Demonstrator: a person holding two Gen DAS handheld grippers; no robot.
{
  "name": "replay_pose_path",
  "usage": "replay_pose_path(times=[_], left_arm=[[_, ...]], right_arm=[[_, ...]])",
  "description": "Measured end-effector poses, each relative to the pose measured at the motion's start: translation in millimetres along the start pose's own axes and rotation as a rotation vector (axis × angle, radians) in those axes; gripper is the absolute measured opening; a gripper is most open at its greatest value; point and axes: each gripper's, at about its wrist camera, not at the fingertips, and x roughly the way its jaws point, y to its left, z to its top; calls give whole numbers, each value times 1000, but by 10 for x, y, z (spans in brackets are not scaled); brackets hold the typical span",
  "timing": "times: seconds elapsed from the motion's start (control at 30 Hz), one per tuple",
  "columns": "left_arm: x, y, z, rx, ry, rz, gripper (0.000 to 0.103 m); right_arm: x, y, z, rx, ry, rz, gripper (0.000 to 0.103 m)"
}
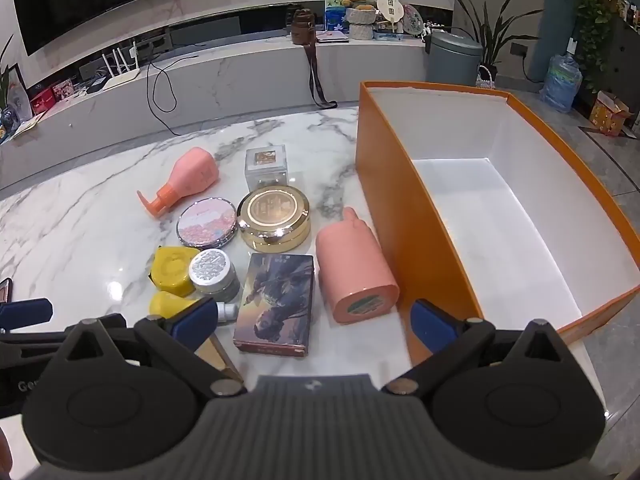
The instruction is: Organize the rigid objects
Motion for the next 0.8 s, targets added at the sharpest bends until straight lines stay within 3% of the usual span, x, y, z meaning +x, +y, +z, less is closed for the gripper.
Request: replay_pose_path(times=[0.8], left_arm=[[17, -34, -24, -5, -1, -11, 94]], right_arm=[[7, -8, 7, -5, 1, -6, 101]])
